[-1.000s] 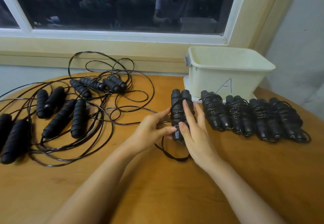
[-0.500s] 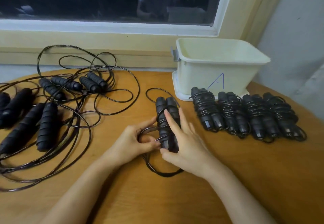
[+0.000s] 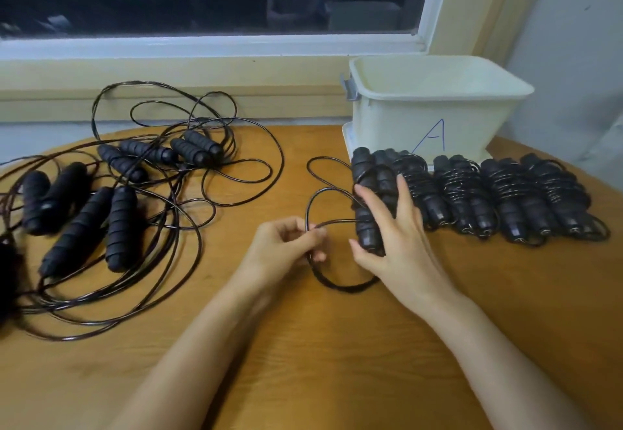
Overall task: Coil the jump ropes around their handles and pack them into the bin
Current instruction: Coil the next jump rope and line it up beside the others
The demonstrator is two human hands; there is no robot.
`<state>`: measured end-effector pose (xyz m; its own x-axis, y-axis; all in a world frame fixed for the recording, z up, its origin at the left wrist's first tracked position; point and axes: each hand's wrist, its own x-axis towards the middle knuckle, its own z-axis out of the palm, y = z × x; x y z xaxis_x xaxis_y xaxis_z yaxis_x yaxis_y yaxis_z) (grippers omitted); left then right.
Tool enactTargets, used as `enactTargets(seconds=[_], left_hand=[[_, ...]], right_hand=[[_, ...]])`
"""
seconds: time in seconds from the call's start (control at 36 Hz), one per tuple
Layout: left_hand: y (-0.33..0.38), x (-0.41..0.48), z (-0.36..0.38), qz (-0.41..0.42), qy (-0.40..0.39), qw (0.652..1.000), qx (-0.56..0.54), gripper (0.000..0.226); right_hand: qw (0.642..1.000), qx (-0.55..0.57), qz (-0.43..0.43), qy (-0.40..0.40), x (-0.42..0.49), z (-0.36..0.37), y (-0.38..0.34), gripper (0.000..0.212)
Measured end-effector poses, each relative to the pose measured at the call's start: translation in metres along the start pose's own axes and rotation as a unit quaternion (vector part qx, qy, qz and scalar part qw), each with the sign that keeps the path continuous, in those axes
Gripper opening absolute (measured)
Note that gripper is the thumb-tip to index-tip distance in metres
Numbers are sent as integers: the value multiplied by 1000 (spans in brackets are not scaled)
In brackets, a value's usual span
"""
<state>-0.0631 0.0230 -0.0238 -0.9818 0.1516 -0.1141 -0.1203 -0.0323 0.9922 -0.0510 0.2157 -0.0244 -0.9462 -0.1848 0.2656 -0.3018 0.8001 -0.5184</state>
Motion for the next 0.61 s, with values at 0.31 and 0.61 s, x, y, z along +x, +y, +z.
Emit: enactTargets(seconds=[0.31,0.61], left_hand=[[35,-32,-47,342,16,741,578,47],[22,-49,-99,445,11,540,715,35]], right_hand=[[994,-46,-99,-20,-11,-9,-6,77],[985,-97,-116,-82,-56,-24,3,72]])
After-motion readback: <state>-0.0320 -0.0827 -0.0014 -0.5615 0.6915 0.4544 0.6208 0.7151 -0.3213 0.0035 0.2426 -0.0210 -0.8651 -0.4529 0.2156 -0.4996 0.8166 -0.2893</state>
